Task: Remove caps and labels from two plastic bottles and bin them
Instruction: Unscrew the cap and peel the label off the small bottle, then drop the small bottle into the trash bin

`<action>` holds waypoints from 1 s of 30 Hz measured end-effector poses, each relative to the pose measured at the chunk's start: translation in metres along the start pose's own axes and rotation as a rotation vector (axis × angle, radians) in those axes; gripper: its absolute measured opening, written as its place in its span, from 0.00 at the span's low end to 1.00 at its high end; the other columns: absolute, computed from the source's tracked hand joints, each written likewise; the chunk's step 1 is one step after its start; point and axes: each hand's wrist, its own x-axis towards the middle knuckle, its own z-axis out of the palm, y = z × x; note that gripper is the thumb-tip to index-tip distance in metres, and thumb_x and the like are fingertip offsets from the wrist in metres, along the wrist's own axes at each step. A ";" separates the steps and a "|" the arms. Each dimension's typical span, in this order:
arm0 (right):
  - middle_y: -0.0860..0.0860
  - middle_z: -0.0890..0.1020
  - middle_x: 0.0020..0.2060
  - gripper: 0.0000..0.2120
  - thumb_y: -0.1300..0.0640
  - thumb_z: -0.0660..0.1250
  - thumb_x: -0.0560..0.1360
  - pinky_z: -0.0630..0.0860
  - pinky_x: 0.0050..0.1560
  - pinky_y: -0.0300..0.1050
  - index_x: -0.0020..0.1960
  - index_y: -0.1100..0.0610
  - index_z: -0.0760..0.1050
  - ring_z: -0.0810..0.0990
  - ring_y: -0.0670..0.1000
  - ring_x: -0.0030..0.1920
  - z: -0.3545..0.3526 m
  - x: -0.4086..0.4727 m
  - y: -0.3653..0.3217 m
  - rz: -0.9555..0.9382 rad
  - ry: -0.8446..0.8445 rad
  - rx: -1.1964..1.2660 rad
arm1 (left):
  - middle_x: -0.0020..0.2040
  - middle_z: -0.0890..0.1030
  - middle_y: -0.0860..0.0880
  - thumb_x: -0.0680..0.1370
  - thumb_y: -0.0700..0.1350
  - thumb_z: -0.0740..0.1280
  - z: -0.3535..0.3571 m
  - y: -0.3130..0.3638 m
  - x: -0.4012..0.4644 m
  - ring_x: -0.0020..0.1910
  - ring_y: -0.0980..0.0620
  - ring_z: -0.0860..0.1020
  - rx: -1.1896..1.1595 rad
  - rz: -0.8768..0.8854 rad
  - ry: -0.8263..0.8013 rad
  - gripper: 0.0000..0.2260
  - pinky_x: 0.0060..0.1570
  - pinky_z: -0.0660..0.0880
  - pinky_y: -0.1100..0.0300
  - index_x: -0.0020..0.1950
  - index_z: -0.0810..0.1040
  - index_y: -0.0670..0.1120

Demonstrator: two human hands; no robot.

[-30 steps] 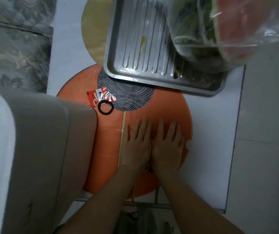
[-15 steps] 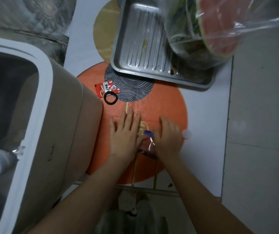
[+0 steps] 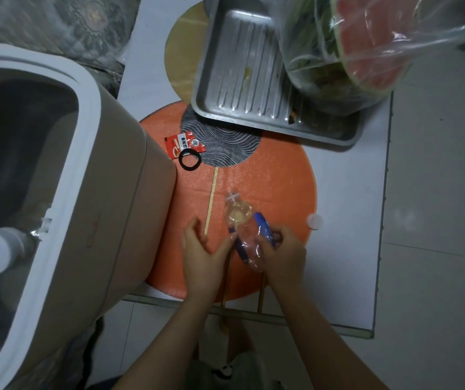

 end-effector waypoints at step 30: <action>0.50 0.82 0.49 0.14 0.58 0.70 0.72 0.79 0.52 0.44 0.57 0.52 0.77 0.81 0.50 0.50 -0.115 0.023 -0.048 -0.034 -0.246 0.323 | 0.52 0.84 0.46 0.73 0.40 0.72 -0.036 0.091 -0.024 0.53 0.48 0.82 0.135 0.133 -0.614 0.15 0.58 0.77 0.45 0.59 0.79 0.46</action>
